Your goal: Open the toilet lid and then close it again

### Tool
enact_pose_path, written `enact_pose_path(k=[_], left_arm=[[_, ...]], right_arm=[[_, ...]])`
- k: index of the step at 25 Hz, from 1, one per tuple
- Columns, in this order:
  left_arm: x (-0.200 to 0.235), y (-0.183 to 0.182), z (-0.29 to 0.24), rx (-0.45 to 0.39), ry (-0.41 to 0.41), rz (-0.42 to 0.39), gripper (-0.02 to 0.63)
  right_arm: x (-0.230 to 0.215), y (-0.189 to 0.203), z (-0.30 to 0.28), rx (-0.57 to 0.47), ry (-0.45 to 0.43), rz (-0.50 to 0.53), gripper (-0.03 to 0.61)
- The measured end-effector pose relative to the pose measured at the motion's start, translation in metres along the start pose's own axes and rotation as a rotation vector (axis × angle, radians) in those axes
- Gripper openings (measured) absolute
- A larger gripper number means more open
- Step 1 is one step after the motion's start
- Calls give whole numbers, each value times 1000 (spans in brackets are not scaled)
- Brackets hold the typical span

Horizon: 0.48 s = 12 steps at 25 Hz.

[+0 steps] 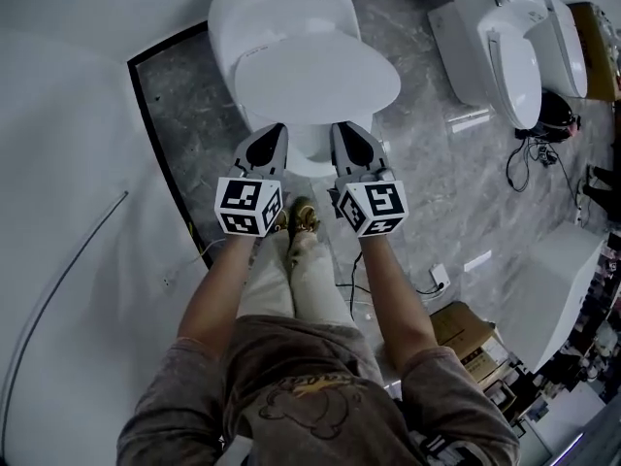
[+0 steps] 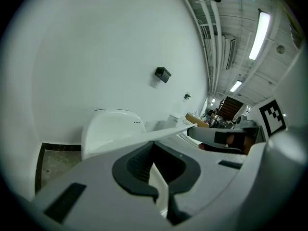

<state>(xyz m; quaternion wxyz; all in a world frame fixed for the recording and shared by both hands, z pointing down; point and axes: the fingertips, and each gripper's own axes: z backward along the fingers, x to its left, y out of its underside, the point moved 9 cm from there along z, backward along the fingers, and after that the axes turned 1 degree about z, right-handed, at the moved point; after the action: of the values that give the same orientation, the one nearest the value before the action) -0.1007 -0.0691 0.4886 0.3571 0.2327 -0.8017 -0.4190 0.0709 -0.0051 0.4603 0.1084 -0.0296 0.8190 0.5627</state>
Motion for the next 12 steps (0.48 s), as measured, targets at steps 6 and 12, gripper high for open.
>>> enact_pose_path(k=[6,12], left_arm=[[5,-39,-11,1,-78,25,8],[18,-80,-28,-1,-148,47,8]], right_arm=[[-6,-42,-26,32,-63,23,26],[-13,-82,-63,49,-130,41,26]])
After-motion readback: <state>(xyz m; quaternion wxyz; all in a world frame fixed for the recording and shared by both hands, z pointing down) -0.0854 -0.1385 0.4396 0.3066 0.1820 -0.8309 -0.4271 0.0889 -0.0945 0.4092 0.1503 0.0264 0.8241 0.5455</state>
